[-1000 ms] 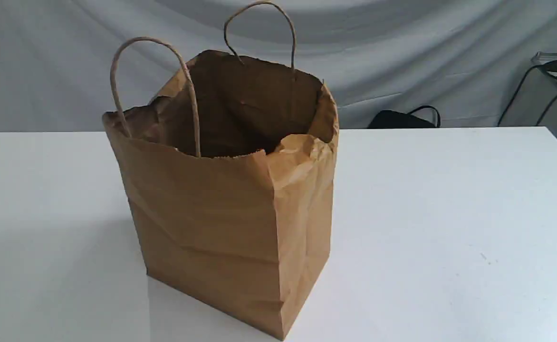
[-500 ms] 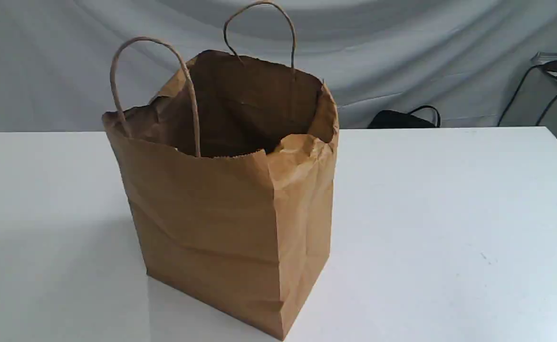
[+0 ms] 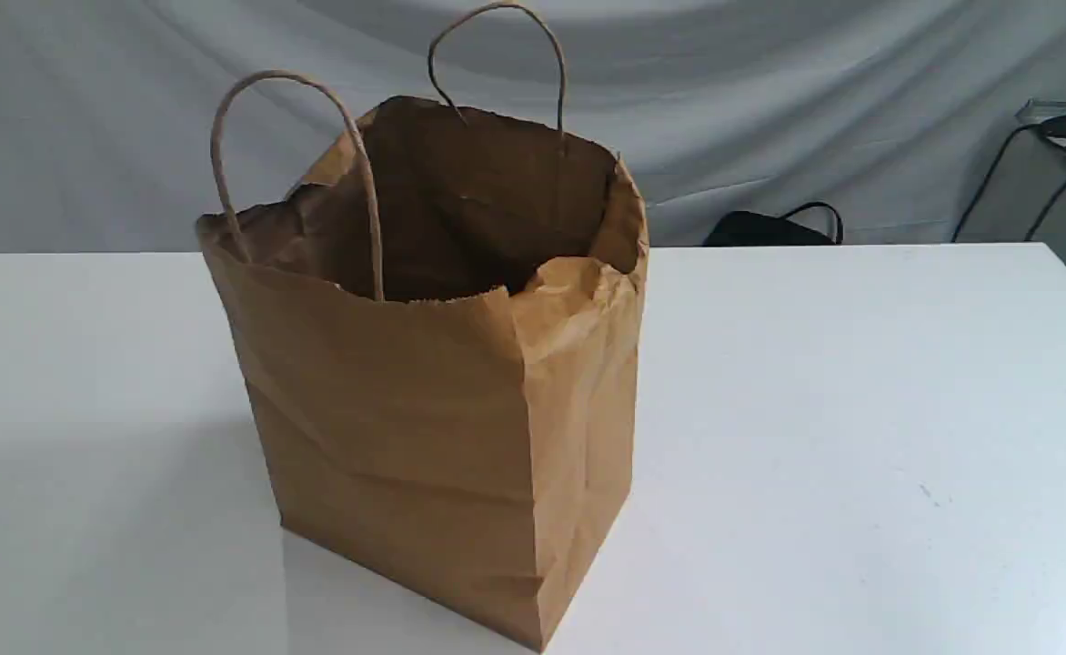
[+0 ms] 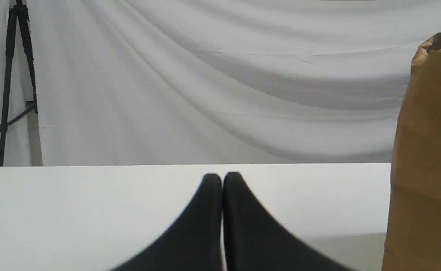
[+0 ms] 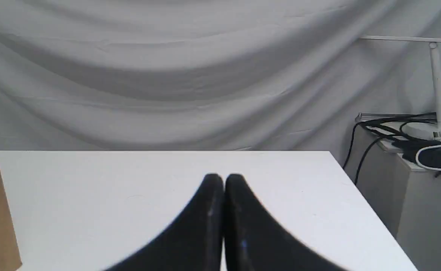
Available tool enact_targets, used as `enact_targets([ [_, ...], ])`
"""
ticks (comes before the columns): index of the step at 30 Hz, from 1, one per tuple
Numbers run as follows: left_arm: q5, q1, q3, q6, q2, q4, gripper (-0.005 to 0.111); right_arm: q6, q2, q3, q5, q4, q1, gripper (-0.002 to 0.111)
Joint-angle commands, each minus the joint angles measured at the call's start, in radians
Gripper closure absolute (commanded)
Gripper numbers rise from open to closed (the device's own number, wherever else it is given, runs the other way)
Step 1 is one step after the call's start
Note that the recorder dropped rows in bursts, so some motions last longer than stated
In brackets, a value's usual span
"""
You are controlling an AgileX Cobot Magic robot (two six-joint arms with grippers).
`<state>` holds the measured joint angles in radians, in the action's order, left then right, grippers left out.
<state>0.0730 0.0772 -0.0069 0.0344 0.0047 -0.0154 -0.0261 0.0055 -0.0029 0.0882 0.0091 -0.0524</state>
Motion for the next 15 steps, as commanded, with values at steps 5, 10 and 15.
enact_targets([
  [5, -0.015, 0.000, 0.007, -0.006, -0.005, 0.001, 0.107, 0.000, -0.006, 0.003, 0.004, 0.004, -0.006, 0.108],
  [10, -0.015, 0.000, 0.007, 0.000, -0.005, 0.001, 0.107, 0.000, -0.006, 0.003, 0.004, 0.004, -0.006, 0.108],
  [15, -0.015, 0.000, 0.007, 0.000, -0.005, 0.001, 0.107, 0.000, -0.006, 0.003, 0.004, 0.004, -0.006, 0.108],
])
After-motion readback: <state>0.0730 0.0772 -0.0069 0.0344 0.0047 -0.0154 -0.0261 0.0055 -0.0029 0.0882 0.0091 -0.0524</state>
